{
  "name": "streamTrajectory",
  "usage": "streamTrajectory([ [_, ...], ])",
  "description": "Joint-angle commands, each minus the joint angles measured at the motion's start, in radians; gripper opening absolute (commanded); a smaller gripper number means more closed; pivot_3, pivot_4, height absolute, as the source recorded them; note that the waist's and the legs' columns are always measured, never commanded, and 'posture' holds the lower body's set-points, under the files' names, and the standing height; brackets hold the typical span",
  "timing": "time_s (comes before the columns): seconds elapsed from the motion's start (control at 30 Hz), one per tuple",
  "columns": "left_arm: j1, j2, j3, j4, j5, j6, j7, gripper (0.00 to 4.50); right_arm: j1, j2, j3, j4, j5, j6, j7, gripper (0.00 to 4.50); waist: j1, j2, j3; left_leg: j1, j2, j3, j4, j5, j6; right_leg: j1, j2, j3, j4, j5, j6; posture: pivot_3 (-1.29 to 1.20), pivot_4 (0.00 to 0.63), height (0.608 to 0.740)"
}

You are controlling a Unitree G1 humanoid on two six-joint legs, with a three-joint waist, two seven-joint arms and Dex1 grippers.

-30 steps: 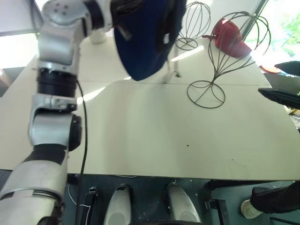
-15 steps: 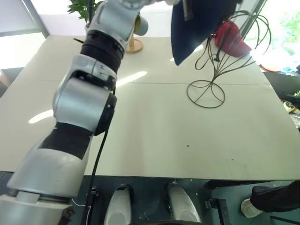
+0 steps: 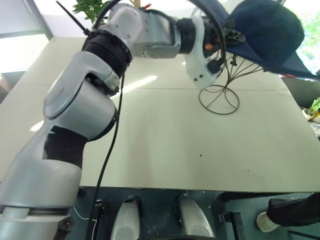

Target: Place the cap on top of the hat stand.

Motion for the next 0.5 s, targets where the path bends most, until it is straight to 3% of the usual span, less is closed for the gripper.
streamTrajectory([
  [0.03, -0.014, 0.001, 0.001, 0.025, -0.010, -0.008, 0.047, 0.04, 0.036, 0.007, -0.060, 0.002, -0.010, -0.034, 0.011, 4.50, 0.000, 0.000, 0.000, 0.000, 0.000, 0.000, 0.000, 0.000, 0.000, 0.000, 0.000, 0.000, 0.000, 0.000, 0.000, 0.00, 0.150, 0.739],
  [0.33, 0.083, 0.028, -0.026, -0.041, 0.001, -0.050, 0.042, 0.04, 0.116, 0.012, -0.067, 0.063, -0.048, -0.112, 0.036, 4.50, 0.000, 0.001, 0.000, 0.000, 0.000, 0.000, 0.000, 0.000, 0.000, 0.000, 0.000, 0.000, 0.000, 0.000, 0.000, 0.00, 0.150, 0.739],
  [0.5, 0.124, 0.025, 0.014, -0.032, -0.060, -0.063, -0.034, 0.04, 0.136, 0.004, -0.052, 0.090, -0.066, -0.150, 0.047, 4.50, 0.001, 0.001, 0.000, 0.000, 0.000, 0.001, 0.000, 0.000, 0.000, 0.000, 0.000, 0.000, 0.000, 0.000, 0.000, 0.00, 0.150, 0.739],
])
